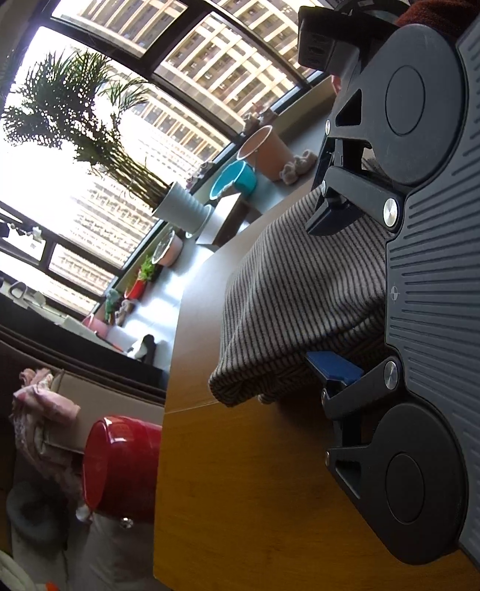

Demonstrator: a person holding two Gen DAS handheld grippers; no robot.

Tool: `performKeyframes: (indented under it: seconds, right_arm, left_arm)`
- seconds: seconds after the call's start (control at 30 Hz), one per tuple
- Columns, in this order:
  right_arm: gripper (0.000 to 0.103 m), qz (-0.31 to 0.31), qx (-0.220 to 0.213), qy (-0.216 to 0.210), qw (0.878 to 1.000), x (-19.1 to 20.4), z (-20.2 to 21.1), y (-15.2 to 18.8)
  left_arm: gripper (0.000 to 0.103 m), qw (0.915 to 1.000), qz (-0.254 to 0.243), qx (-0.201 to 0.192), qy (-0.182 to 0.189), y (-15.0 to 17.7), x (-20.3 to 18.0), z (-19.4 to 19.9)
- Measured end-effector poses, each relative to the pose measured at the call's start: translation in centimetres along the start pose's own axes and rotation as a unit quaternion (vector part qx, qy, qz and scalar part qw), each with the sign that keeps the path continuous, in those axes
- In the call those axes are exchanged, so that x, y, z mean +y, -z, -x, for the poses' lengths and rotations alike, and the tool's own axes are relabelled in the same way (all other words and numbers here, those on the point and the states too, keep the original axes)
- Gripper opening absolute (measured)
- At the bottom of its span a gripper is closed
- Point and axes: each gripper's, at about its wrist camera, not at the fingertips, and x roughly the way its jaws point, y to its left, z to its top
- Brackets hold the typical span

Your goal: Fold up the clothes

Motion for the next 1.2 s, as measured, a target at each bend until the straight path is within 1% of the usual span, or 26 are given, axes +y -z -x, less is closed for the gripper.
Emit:
performKeyframes:
  seconds: [0.07, 0.1, 0.23, 0.3, 0.33, 0.4, 0.6, 0.67, 0.8, 0.9, 1.0, 1.03, 1.07, 1.1, 1.2]
  right_arm:
    - [0.077, 0.010, 0.003, 0.000, 1.000, 0.4, 0.0, 0.2]
    - [0.077, 0.015, 0.005, -0.002, 1.000, 0.6, 0.0, 0.2]
    - [0.077, 0.040, 0.006, 0.000, 0.999, 1.0, 0.2, 0.7]
    - [0.079, 0.027, 0.005, -0.006, 1.000, 0.6, 0.1, 0.8]
    - [0.081, 0.021, 0.004, -0.008, 1.000, 0.3, -0.1, 0.9]
    - [0.082, 0.012, 0.006, -0.011, 1.000, 0.2, -0.5, 1.0]
    - [0.083, 0.033, 0.017, -0.014, 0.999, 1.4, -1.6, 0.5]
    - [0.083, 0.019, 0.016, -0.022, 0.999, 1.0, -1.3, -0.1]
    - [0.083, -0.042, 0.001, -0.035, 0.998, -0.9, -0.5, -1.9]
    - [0.083, -0.051, 0.008, -0.024, 0.998, -1.8, -1.2, -3.2]
    - [0.083, -0.073, 0.052, -0.022, 0.996, -2.7, -3.6, -3.4]
    - [0.082, -0.097, 0.066, -0.036, 0.992, -3.2, -4.4, -3.3]
    - [0.077, -0.116, 0.077, -0.059, 0.989, -3.3, -5.1, -3.3]
    - [0.068, -0.095, 0.070, -0.066, 0.991, -2.4, -4.9, -3.5]
    - [0.062, -0.021, 0.042, -0.086, 0.995, 0.5, -3.7, -4.2]
  left_arm:
    - [0.071, 0.9999, 0.003, 0.011, -0.003, 0.4, 0.3, -1.0]
    - [0.068, 0.9998, 0.004, 0.017, -0.005, 0.6, 0.4, -1.5]
    - [0.069, 0.9997, 0.017, 0.018, -0.007, 1.0, 1.2, -2.3]
    - [0.069, 0.9997, 0.015, 0.017, -0.011, 1.1, 1.1, -2.4]
    - [0.070, 0.9997, 0.014, 0.017, -0.013, 1.2, 1.1, -2.5]
    - [0.070, 0.9997, 0.012, 0.017, -0.014, 1.2, 1.0, -2.6]
    - [0.070, 0.9997, 0.015, 0.017, -0.006, 1.2, 1.4, -2.4]
    - [0.070, 0.9998, 0.012, 0.017, -0.004, 1.2, 1.5, -2.5]
    - [0.070, 0.9998, 0.013, 0.017, 0.002, 1.0, 1.7, -2.6]
    - [0.071, 0.9998, 0.015, 0.016, 0.003, 1.1, 1.8, -2.7]
    - [0.072, 0.9997, 0.019, 0.017, 0.004, 1.2, 2.1, -2.7]
    - [0.072, 0.9996, 0.021, 0.017, 0.005, 1.2, 2.2, -2.7]
    - [0.072, 0.9997, 0.021, 0.016, 0.004, 1.2, 2.2, -2.5]
    - [0.072, 0.9997, 0.019, 0.014, 0.001, 1.1, 2.3, -2.3]
    - [0.073, 0.9996, 0.026, 0.011, 0.002, 1.0, 2.9, -1.7]
